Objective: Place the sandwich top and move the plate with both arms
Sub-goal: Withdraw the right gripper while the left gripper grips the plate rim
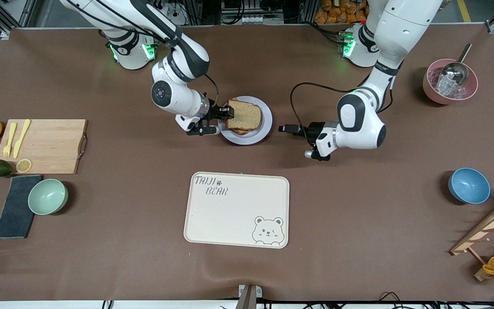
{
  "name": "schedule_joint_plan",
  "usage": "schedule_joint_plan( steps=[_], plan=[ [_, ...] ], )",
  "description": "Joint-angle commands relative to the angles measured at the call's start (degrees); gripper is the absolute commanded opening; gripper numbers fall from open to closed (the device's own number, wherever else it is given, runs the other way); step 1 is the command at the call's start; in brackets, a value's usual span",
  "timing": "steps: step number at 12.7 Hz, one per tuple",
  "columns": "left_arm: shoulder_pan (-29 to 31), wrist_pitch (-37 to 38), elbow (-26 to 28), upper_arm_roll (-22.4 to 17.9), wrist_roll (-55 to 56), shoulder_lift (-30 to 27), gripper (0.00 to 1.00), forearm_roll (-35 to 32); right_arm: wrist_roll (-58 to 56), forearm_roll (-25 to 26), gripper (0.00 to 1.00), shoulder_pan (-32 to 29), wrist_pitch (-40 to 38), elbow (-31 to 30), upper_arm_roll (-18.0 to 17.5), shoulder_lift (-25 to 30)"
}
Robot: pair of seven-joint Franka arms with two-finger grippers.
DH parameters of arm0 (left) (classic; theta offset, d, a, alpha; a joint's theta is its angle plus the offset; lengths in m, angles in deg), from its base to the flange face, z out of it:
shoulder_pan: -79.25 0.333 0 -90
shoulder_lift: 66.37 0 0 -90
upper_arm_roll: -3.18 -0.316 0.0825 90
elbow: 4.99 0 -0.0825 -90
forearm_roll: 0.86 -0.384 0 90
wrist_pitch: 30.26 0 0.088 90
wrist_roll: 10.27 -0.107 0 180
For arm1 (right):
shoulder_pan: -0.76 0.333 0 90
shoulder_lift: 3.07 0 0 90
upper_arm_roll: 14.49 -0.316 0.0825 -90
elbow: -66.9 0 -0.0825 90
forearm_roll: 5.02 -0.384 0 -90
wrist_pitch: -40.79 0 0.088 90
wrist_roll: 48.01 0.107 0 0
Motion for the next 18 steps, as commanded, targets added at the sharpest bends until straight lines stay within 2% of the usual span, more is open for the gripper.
schedule_joint_plan(
  steps=[1,3,4,5,7,10,12,15,18],
  plan=[
    [-2.4,-1.2,1.3,-0.2,-0.2,-0.3,1.00,3.0,1.7,0.8,1.00,-4.6,-8.7,2.2,-0.1,3.9],
    [-5.3,-3.9,1.4,-0.2,-0.6,0.0,1.00,7.1,2.0,0.8,1.00,-8.4,-17.7,6.3,0.2,5.7],
    [-6.7,-5.6,1.6,-0.2,-1.0,0.1,1.00,8.7,2.0,0.8,1.00,-9.5,-19.8,7.4,0.6,6.1],
    [-7.4,-6.1,1.7,-0.2,-1.1,0.5,1.00,9.2,1.7,1.0,1.00,-9.9,-21.9,8.7,2.7,6.1],
    [-7.7,-6.1,2.4,-0.2,-1.1,0.5,1.00,9.5,1.7,5.2,1.00,-9.5,-30.1,14.9,9.4,5.7],
    [-9.7,-7.8,2.8,-0.2,-1.1,1.0,1.00,10.1,1.2,9.5,1.00,-6.6,-41.9,22.9,21.4,5.3],
    [-10.2,-8.3,2.8,-0.1,-1.0,1.5,1.00,10.5,0.7,13.0,1.00,-6.6,-46.1,26.7,24.8,5.3],
    [-11.9,-8.8,3.1,-0.1,-1.1,1.6,1.00,12.9,-1.5,22.4,1.00,-4.3,-54.1,35.6,29.7,5.4],
    [-12.2,-9.9,3.1,0.0,-1.0,2.1,1.00,13.4,-10.5,22.7,1.00,0.7,-61.5,42.7,39.6,6.4]
  ],
)
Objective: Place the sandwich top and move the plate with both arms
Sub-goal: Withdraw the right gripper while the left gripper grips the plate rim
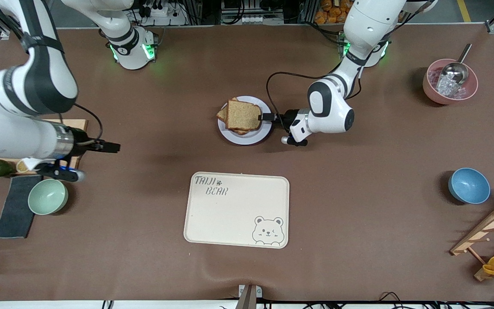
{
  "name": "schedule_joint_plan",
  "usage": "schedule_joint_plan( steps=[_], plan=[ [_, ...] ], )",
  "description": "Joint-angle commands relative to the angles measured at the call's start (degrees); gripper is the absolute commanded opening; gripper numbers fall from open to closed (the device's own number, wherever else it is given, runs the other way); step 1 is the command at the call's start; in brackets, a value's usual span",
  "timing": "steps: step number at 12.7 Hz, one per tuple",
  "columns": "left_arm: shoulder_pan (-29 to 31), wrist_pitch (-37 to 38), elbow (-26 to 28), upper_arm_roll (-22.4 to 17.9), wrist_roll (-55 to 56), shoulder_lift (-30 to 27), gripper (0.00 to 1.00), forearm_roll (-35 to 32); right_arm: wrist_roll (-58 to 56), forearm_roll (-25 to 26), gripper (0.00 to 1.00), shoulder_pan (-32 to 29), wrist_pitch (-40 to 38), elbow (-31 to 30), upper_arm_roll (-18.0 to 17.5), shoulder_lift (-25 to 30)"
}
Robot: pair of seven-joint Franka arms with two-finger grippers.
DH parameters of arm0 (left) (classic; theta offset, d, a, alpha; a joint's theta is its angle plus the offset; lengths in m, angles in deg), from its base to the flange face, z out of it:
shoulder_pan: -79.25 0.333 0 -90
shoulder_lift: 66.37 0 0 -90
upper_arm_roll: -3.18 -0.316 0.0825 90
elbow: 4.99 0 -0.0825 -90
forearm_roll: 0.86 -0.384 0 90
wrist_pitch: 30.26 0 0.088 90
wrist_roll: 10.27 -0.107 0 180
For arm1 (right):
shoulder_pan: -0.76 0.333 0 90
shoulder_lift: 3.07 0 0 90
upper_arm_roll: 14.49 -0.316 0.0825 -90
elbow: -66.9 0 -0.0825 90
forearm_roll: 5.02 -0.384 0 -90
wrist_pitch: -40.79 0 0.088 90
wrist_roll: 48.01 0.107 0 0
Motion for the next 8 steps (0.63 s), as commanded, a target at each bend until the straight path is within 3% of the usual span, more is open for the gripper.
schedule_joint_plan(
  steps=[1,2,4,6,8],
  plan=[
    [-1.4,-2.3,0.4,0.0,-0.9,0.2,1.00,3.1,-10.0,0.7,1.00,3.3,-3.5,4.4,7.5,0.9],
    [-2.2,-3.5,0.4,0.0,-1.0,0.2,0.86,3.3,-13.8,1.4,1.00,3.3,-4.0,4.6,8.6,2.0],
    [-3.0,-5.3,0.8,-0.1,-1.0,0.1,0.39,3.3,-15.3,1.5,1.00,2.4,-6.2,4.8,10.4,6.0],
    [-5.1,-9.2,1.6,0.0,-1.0,0.0,0.04,3.3,-14.8,2.8,1.00,1.7,-8.9,4.6,10.4,9.8],
    [-5.4,-10.1,1.6,0.0,-1.0,-0.1,0.00,3.3,-14.7,2.9,1.00,1.3,-11.0,4.4,10.1,12.3]
  ],
)
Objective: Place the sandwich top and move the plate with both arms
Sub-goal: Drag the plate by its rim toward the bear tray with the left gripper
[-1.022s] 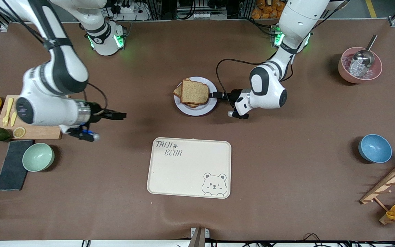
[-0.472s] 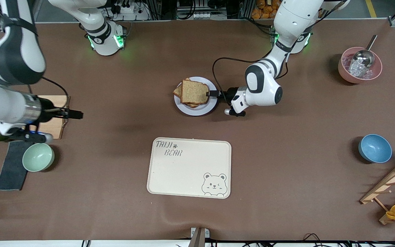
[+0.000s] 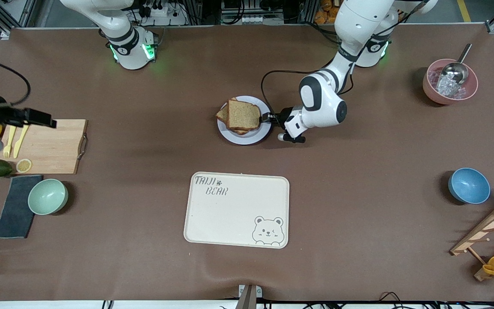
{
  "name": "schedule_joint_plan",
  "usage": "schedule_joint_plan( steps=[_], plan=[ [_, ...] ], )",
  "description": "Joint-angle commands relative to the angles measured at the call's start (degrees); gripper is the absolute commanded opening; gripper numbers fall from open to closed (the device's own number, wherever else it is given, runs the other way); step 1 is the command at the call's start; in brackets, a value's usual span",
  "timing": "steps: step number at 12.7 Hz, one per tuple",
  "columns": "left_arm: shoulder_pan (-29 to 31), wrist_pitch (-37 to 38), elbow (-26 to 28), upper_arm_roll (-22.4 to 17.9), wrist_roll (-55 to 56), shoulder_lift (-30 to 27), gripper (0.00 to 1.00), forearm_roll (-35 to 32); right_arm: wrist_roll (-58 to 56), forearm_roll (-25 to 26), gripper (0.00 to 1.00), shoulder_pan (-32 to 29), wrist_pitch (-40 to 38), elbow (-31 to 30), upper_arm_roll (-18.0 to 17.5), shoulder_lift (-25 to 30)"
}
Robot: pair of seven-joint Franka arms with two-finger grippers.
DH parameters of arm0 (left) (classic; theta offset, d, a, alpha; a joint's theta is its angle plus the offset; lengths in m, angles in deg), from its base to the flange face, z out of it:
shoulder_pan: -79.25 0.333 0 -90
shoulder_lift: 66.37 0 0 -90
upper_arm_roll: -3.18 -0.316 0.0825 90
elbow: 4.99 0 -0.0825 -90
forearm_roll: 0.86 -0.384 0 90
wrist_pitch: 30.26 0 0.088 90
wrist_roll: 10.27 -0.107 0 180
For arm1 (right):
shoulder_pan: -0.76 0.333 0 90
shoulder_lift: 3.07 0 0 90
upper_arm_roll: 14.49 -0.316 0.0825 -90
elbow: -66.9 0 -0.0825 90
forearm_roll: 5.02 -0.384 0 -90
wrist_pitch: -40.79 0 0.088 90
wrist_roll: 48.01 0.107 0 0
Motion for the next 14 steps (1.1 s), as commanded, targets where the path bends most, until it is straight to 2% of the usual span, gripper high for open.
schedule_joint_plan(
  steps=[1,2,4,7,12,14],
  plan=[
    [-0.8,-1.4,0.6,-0.1,-0.9,-0.7,0.00,1.9,0.1,1.6,1.00,-0.4,-0.7,-1.3,-0.5,3.5],
    [-0.7,-1.4,0.8,-0.1,-0.9,-0.8,0.00,1.9,0.9,1.9,1.00,-0.4,0.3,-1.3,-0.6,3.5],
    [-0.3,-1.4,0.7,-0.1,-0.9,-1.2,0.00,1.9,3.9,3.2,1.00,-0.7,0.7,-1.7,-3.0,5.6],
    [1.6,-1.4,0.2,-0.1,-1.1,-2.1,0.00,3.3,5.7,5.5,1.00,-0.9,3.3,-1.7,-5.6,5.8],
    [1.8,-1.4,0.7,-0.1,-5.2,-3.5,0.00,8.1,5.6,5.3,1.00,-1.3,5.5,-3.3,-5.7,6.4],
    [2.4,-1.7,0.8,-0.1,-6.0,-4.8,0.00,9.5,5.6,5.0,1.00,-1.7,7.9,-7.0,-6.1,8.9]
  ],
)
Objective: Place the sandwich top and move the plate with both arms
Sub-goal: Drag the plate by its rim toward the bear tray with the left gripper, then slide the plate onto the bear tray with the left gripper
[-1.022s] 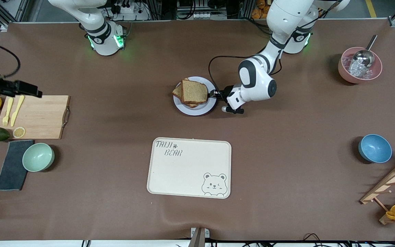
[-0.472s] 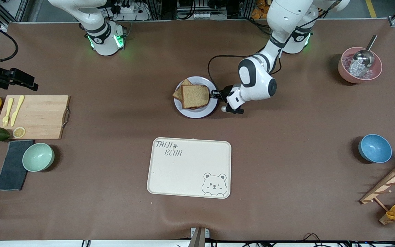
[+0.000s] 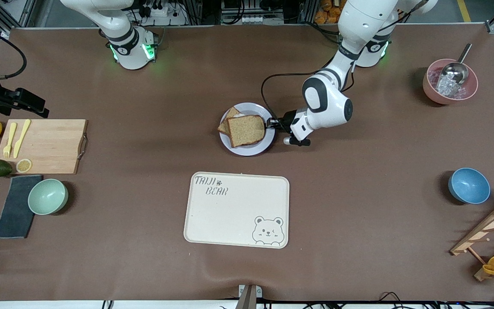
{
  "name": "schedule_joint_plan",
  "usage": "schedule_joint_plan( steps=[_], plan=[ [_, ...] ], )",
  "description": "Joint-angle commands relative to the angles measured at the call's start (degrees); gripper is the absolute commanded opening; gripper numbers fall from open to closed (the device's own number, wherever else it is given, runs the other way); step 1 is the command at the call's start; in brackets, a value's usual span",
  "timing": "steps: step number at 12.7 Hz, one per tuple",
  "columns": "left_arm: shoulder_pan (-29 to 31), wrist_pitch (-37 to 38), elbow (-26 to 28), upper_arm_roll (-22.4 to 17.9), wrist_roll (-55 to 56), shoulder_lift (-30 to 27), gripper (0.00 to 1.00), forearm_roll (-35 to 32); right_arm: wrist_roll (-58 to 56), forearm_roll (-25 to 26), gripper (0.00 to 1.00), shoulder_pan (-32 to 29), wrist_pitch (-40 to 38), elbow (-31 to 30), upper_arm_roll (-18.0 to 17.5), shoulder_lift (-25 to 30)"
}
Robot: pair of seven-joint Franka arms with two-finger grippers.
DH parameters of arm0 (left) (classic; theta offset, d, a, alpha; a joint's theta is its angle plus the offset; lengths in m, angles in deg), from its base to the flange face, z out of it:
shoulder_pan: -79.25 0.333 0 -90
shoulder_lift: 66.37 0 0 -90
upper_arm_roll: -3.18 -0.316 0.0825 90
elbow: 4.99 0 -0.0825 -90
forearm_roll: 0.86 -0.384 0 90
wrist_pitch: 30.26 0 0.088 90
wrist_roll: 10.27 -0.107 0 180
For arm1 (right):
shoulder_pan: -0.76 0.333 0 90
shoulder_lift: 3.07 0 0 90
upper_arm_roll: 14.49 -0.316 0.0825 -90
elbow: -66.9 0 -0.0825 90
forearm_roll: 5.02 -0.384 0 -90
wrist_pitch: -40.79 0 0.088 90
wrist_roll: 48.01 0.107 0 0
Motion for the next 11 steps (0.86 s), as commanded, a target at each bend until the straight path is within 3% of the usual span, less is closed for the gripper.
schedule_joint_plan(
  steps=[1,6,11],
  plan=[
    [0.3,-1.6,1.1,0.3,-2.0,-3.7,0.00,3.0,0.7,0.7,1.00,-1.7,2.5,-5.2,-1.7,4.1],
    [-0.1,-6.0,-3.4,0.2,-8.2,-2.6,0.00,12.5,0.6,0.7,1.00,-1.6,3.1,-5.1,-2.0,3.6],
    [0.4,-7.4,-16.5,-0.5,-6.7,6.8,0.00,11.9,0.5,1.0,1.00,-1.7,3.1,-4.9,-2.0,3.5]
  ],
)
